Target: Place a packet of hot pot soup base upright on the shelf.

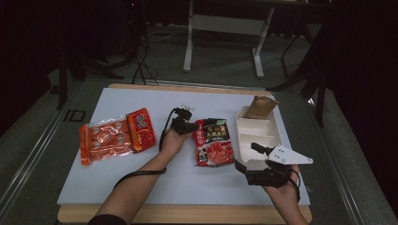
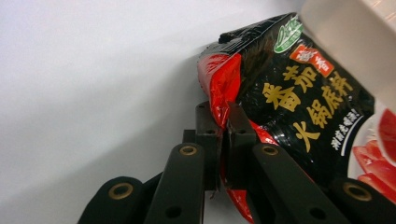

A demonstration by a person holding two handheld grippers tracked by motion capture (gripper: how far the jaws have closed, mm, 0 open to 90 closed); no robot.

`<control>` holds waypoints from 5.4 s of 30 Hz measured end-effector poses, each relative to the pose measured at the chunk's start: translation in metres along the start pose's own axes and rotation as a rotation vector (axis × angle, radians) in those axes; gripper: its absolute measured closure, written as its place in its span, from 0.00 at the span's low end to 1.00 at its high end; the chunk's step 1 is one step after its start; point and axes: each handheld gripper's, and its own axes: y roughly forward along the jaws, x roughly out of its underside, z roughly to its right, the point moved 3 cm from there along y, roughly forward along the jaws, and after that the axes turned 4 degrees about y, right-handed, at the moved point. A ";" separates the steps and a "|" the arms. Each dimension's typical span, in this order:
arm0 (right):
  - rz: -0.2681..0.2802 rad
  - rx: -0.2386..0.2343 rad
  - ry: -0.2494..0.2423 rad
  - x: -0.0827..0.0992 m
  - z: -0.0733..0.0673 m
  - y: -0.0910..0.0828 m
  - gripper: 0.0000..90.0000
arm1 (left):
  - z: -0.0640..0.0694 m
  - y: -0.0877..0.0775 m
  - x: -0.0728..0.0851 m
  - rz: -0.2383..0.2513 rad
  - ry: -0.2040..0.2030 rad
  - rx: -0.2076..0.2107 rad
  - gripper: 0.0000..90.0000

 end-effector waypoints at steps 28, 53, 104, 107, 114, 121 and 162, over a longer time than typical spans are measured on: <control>0.029 0.022 0.036 -0.006 0.009 -0.009 0.12 | 0.057 -0.071 -0.027 0.220 0.128 0.045 0.97; 0.015 0.083 0.013 -0.035 0.020 -0.012 0.15 | 0.057 -0.140 -0.031 0.381 0.133 0.177 0.97; 0.008 -0.149 0.043 -0.102 0.031 0.011 0.86 | 0.081 -0.174 -0.022 0.489 0.202 0.380 0.39; 0.018 -0.144 0.038 -0.105 0.032 0.008 0.86 | 0.081 -0.176 -0.019 0.504 0.234 0.376 0.21; 0.020 -0.126 0.027 -0.110 0.036 0.005 0.86 | 0.079 -0.178 -0.012 0.515 0.245 0.338 0.04; 0.043 -0.106 0.032 -0.114 0.045 0.001 0.86 | 0.069 -0.179 0.003 0.496 0.243 0.296 0.02; 0.082 0.132 0.091 -0.098 0.179 -0.019 0.86 | 0.022 -0.193 0.121 0.381 0.154 0.114 0.00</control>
